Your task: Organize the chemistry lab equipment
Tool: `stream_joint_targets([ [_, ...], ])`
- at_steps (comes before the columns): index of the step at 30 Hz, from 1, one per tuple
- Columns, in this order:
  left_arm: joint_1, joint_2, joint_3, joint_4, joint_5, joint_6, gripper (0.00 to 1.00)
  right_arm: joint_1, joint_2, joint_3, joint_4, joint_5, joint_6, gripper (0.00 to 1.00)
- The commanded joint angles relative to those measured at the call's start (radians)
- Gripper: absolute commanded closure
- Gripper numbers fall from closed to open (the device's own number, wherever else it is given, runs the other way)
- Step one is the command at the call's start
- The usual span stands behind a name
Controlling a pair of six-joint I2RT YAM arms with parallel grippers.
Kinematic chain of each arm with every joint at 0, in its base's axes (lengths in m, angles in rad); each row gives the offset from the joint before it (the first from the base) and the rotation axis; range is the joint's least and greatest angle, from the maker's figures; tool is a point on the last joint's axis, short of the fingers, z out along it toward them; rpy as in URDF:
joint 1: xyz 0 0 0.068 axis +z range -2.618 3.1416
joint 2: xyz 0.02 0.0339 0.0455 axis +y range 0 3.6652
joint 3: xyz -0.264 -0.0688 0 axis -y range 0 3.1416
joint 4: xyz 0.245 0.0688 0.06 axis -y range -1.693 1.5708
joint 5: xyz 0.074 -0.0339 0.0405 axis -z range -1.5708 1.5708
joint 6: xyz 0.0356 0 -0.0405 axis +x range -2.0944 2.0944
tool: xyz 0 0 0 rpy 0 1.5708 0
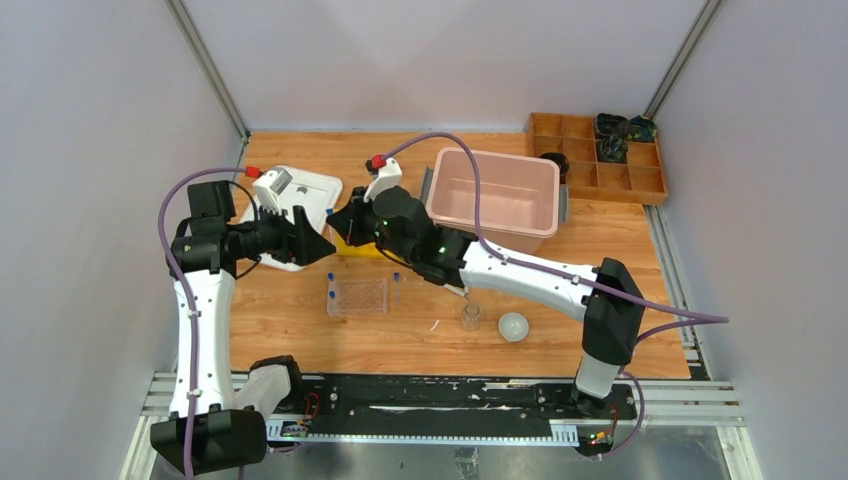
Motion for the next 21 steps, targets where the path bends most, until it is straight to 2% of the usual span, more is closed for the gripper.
stream_joint_targets([
  [1, -0.006, -0.001, -0.015, 0.0, 0.063, 0.009, 0.3, 0.038, 0.035, 0.036, 0.132, 0.016, 0.024, 1.0],
  [8, -0.006, 0.007, -0.021, 0.0, 0.083, 0.019, 0.5, 0.06, 0.052, 0.033, 0.174, 0.027, 0.029, 1.0],
  [14, -0.006, 0.009, -0.033, 0.0, 0.08, 0.032, 0.81, 0.062, 0.047, 0.026, 0.196, 0.025, 0.019, 0.99],
  [17, -0.006, 0.007, -0.032, 0.0, 0.077, 0.046, 0.91, 0.051, 0.036, 0.049, 0.134, 0.027, 0.018, 0.75],
  [18, -0.006, 0.006, -0.03, 0.0, 0.072, 0.053, 0.93, 0.044, 0.037, 0.079, 0.057, 0.016, 0.014, 0.67],
  [21, -0.006, 0.001, -0.024, -0.001, 0.067, 0.069, 0.98, 0.022, 0.063, 0.212, -0.197, -0.016, -0.016, 0.56],
])
